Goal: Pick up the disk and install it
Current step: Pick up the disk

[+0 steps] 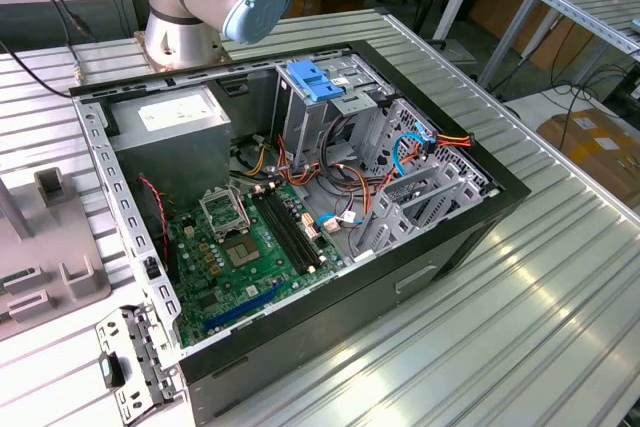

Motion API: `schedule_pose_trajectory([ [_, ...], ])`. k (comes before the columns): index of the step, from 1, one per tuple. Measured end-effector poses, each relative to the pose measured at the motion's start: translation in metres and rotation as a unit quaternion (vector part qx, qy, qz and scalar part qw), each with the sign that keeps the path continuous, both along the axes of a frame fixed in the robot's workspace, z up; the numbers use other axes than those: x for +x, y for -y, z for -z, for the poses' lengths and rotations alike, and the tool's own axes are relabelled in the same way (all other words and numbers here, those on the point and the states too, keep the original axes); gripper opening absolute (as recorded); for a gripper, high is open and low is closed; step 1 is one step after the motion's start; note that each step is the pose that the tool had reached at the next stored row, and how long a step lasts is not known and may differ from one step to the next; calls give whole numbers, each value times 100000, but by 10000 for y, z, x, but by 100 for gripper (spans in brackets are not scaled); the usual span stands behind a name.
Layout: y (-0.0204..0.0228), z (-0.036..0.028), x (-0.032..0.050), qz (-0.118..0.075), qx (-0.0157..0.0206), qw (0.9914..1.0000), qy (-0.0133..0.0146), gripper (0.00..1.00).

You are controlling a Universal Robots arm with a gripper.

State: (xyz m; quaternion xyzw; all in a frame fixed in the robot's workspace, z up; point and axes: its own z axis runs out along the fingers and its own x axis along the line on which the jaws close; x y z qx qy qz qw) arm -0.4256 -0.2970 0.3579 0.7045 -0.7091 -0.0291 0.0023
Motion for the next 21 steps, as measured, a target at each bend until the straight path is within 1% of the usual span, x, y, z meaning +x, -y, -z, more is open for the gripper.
schedule_pose_trajectory([
  [21, 0, -99, 0, -2, 2, 100000, 4, 37],
])
